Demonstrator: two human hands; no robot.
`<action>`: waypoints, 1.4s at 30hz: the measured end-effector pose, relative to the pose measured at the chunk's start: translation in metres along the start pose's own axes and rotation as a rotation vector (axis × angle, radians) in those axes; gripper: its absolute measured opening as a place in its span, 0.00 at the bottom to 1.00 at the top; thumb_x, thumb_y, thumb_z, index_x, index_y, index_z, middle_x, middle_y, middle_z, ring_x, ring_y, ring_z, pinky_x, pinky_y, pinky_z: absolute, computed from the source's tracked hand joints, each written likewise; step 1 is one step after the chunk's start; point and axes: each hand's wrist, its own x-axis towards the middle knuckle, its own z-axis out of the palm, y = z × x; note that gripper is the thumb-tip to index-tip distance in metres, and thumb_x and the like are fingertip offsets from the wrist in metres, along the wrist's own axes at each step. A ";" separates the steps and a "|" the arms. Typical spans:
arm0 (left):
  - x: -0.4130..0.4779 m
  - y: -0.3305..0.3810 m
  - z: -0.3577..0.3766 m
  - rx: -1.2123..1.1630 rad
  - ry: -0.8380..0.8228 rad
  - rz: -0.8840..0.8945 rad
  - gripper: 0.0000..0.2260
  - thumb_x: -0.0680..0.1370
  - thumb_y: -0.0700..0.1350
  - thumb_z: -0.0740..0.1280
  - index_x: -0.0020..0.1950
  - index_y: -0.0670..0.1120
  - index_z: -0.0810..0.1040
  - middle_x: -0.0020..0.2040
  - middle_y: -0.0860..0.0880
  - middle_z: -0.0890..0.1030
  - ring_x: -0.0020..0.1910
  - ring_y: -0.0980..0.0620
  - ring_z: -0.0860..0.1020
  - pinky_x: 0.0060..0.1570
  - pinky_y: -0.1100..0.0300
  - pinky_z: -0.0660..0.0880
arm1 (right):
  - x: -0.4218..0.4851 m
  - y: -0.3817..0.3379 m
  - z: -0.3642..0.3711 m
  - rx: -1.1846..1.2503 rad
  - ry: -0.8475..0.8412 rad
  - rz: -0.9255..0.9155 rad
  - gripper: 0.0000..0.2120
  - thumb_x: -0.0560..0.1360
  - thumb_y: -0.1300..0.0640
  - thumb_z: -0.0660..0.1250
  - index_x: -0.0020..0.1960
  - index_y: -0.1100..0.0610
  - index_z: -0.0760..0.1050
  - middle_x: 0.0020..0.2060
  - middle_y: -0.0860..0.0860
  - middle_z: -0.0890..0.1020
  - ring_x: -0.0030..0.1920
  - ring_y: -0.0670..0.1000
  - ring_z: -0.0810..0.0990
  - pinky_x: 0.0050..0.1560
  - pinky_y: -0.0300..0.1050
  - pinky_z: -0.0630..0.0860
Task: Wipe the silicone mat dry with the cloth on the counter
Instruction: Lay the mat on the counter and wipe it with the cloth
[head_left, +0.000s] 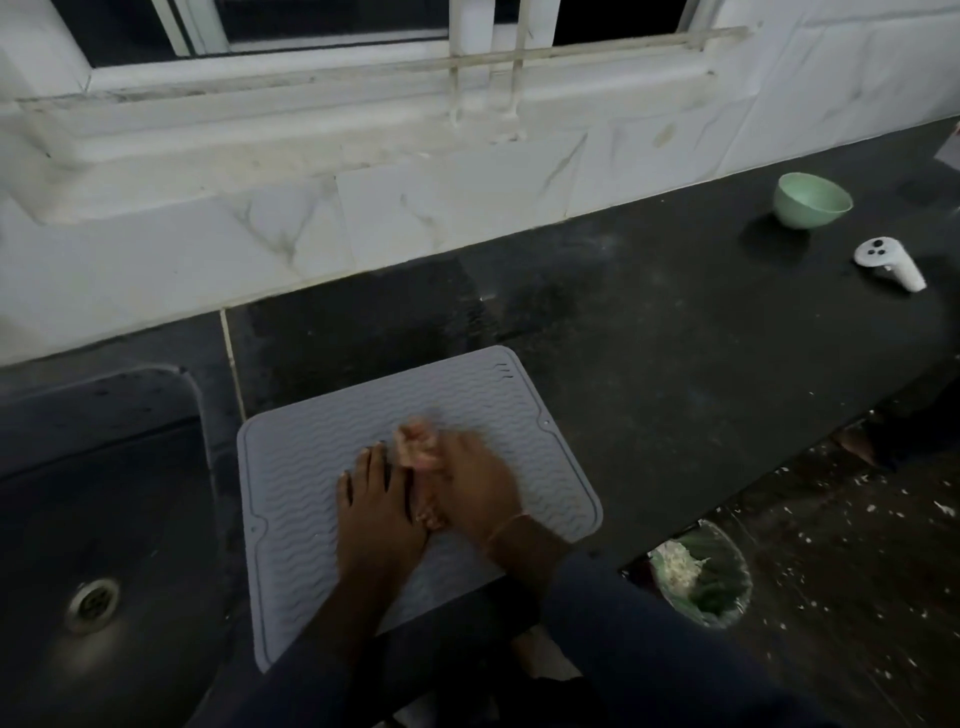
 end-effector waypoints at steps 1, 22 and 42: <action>0.000 0.000 0.002 -0.015 0.008 0.004 0.30 0.76 0.57 0.51 0.75 0.45 0.65 0.75 0.41 0.64 0.74 0.40 0.61 0.72 0.39 0.53 | 0.004 -0.007 0.008 -0.004 -0.048 0.018 0.14 0.81 0.45 0.56 0.59 0.51 0.73 0.56 0.51 0.76 0.50 0.51 0.78 0.54 0.51 0.76; -0.001 0.009 -0.006 -0.045 0.089 -0.039 0.23 0.78 0.55 0.55 0.71 0.49 0.70 0.71 0.44 0.71 0.72 0.45 0.66 0.72 0.42 0.56 | 0.072 -0.007 0.016 -0.118 -0.155 -0.081 0.22 0.76 0.47 0.63 0.68 0.51 0.69 0.63 0.55 0.71 0.63 0.57 0.69 0.63 0.57 0.68; -0.001 0.009 -0.005 0.036 0.040 -0.072 0.24 0.81 0.57 0.49 0.75 0.52 0.64 0.78 0.47 0.60 0.77 0.49 0.55 0.74 0.46 0.51 | 0.155 0.033 -0.022 -0.030 -0.141 -0.042 0.13 0.79 0.47 0.60 0.59 0.53 0.68 0.48 0.54 0.82 0.47 0.58 0.82 0.46 0.50 0.75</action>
